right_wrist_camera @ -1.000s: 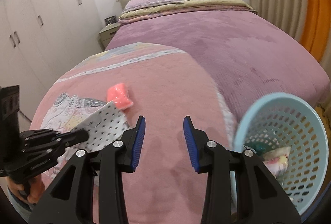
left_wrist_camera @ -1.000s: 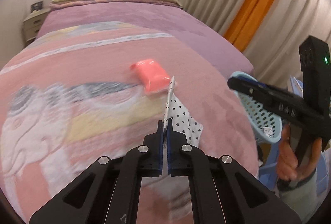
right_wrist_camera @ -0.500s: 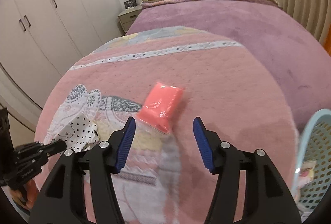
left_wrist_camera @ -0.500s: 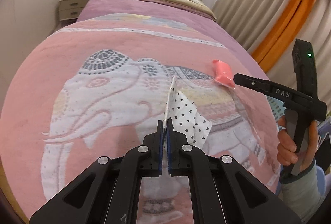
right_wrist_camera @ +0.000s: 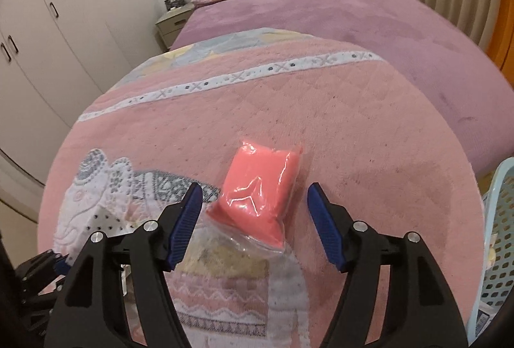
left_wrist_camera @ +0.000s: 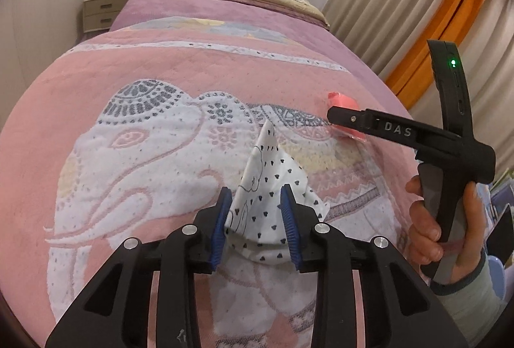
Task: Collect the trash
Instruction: 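Grasp the polka-dot paper with left tool while right tool grasps pink bag, then carry paper and pink bag over the blue basket and open both tools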
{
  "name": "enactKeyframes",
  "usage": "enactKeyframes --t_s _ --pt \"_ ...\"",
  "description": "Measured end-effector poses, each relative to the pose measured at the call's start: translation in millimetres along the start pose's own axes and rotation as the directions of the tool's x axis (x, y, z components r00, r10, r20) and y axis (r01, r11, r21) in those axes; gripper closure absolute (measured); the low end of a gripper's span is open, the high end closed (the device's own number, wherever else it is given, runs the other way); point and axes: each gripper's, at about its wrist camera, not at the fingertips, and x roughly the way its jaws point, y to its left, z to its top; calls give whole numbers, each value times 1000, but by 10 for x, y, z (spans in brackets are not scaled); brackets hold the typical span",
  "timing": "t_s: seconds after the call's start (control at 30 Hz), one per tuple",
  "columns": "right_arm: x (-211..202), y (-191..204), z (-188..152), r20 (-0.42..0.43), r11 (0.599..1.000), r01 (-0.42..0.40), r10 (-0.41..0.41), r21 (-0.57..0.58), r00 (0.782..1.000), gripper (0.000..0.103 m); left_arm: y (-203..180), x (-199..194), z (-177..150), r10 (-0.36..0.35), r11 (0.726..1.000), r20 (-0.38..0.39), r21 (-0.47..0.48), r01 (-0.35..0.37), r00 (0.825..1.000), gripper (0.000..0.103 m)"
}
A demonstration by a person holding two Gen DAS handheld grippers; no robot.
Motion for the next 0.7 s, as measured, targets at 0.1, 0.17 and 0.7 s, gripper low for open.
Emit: enactKeyframes --t_s 0.1,0.17,0.7 --pt "-3 59 -32 19 998 47 -47 -38 999 61 -35 16 10 11 1000 5 7 -11 1000 77" --pt "-30 63 -62 34 997 54 -53 -48 998 65 -60 33 5 14 1000 1 14 -14 1000 90" --pt "-891 -462 -304 174 996 85 -87 22 981 67 -760 -264 267 -33 991 141 133 14 989 101"
